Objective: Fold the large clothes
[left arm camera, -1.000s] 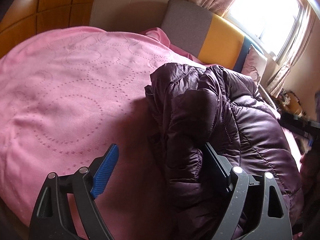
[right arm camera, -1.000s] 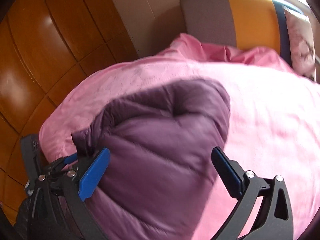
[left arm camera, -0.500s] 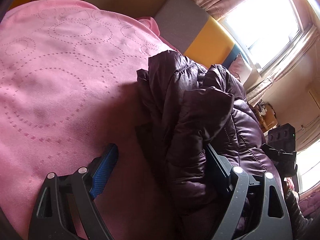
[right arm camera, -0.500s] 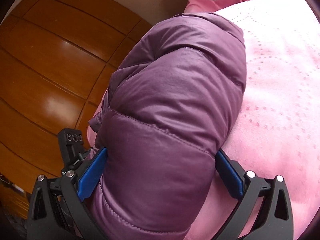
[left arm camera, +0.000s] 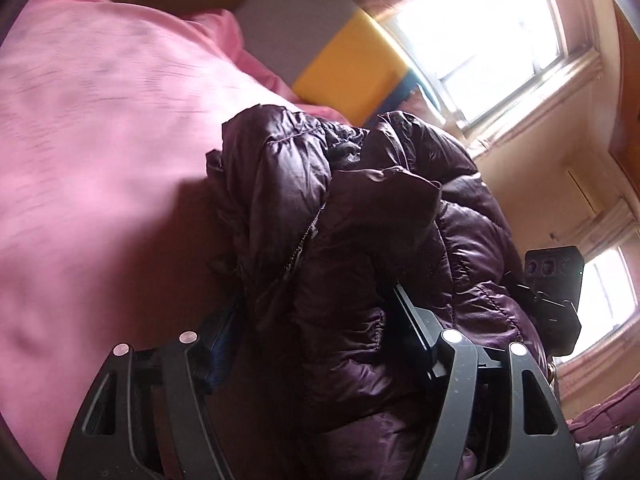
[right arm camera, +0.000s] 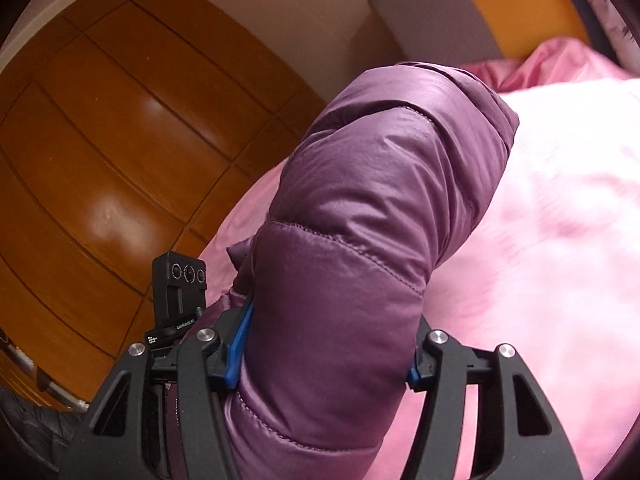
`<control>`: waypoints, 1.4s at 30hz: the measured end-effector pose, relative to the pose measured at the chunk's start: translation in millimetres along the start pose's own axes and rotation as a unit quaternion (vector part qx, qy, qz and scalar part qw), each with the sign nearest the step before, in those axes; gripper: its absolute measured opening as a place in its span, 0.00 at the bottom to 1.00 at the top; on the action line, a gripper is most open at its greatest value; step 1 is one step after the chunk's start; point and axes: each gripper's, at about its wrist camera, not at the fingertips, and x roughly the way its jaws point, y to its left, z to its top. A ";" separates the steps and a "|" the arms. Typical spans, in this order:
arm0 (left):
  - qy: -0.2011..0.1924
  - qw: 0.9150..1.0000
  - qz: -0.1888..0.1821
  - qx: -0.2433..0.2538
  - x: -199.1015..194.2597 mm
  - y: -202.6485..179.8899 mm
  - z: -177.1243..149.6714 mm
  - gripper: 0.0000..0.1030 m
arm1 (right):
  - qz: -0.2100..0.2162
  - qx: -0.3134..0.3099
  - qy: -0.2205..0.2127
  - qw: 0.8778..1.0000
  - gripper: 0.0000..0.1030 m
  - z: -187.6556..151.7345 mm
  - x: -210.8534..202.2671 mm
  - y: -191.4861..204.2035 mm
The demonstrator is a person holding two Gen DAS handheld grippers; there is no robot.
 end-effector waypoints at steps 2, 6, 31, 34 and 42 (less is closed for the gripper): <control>0.017 0.999 -0.013 0.025 36.6 -28.5 15.0 0.62 | -0.029 -0.002 -0.024 0.999 0.55 10.2 -31.5 -13.0; 0.053 0.995 -0.034 0.077 112.9 -89.6 42.8 0.60 | -0.084 0.009 -0.070 0.994 0.55 23.2 -93.6 -49.4; 0.032 0.964 0.125 0.234 214.1 -161.6 20.9 0.71 | -0.453 0.051 -0.065 0.888 0.91 27.4 -40.2 -78.5; 0.049 0.971 0.124 0.201 225.5 -141.5 24.6 0.76 | -0.476 0.035 -0.074 0.875 0.92 16.0 -17.0 -94.2; -0.012 0.961 0.175 0.213 177.7 -160.8 17.0 0.90 | -0.455 0.045 -0.098 0.884 0.96 14.5 -54.4 -103.1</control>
